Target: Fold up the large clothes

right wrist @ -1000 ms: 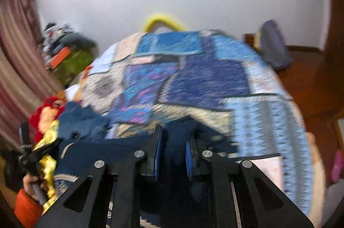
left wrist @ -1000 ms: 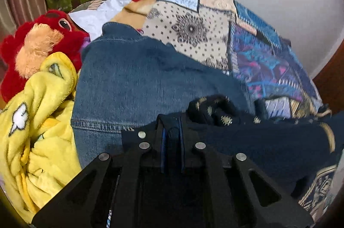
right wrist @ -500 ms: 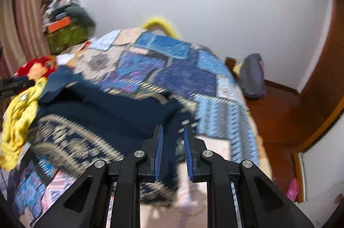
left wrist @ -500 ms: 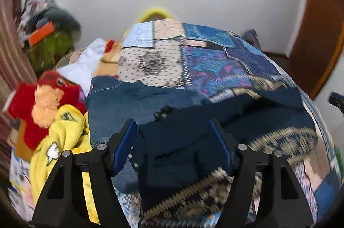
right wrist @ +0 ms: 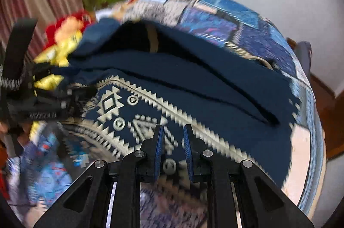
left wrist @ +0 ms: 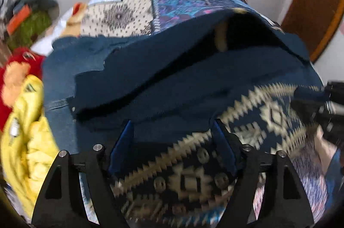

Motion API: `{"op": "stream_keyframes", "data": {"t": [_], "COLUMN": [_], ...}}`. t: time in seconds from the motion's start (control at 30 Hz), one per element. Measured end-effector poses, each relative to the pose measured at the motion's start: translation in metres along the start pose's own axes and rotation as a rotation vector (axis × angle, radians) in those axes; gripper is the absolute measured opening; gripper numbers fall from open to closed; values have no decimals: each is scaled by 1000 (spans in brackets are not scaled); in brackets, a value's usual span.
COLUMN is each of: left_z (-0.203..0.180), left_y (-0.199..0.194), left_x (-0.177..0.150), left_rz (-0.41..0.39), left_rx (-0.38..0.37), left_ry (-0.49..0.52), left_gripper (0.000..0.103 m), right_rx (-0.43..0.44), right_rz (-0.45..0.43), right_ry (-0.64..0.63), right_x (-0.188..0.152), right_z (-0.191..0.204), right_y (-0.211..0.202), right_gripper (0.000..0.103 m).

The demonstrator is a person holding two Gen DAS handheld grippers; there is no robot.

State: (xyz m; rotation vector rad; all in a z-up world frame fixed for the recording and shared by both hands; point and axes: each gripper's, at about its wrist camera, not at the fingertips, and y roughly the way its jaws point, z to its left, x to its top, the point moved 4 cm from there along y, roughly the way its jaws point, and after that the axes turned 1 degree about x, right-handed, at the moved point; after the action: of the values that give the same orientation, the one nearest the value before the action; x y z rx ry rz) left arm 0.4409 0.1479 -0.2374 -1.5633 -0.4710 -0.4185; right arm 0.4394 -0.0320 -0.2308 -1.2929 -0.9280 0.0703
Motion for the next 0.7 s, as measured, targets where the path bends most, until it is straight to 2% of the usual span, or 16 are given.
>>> {"op": "stream_keyframes", "data": {"t": [0.07, 0.13, 0.23, 0.37, 0.4, 0.47, 0.53, 0.63, 0.7], "left_z": [8, 18, 37, 50, 50, 51, 52, 44, 35], "left_y": [5, 8, 15, -5, -16, -34, -49, -61, -62], "left_x": [13, 30, 59, 85, 89, 92, 90, 78, 65], "left_rz": [-31, -71, -82, -144, -183, -244, -276, -264, -249], "left_rx": [-4, 67, 156, 156, 178, 231, 218, 114, 33], "left_ry": [-42, -68, -95, -92, -67, -42, -39, -32, -23], "left_gripper": [80, 80, 80, 74, 74, 74, 74, 74, 74], "right_rx": [-6, -23, -158, -356, -369, -339, -255, -113, -66], "right_rz": [-9, -17, -65, -154, -174, -205, -218, -195, -166], "right_ry": [-22, -30, -23, 47, 45, 44, 46, 27, 11], "right_x": [15, 33, 61, 88, 91, 91, 84, 70, 60], "right_z": [-2, -9, -31, -59, -60, -60, -53, -33, -20], "right_y": [11, 17, 13, -8, -15, -26, -37, -39, -34], "right_gripper": [15, 15, 15, 15, 15, 15, 15, 15, 15]}}
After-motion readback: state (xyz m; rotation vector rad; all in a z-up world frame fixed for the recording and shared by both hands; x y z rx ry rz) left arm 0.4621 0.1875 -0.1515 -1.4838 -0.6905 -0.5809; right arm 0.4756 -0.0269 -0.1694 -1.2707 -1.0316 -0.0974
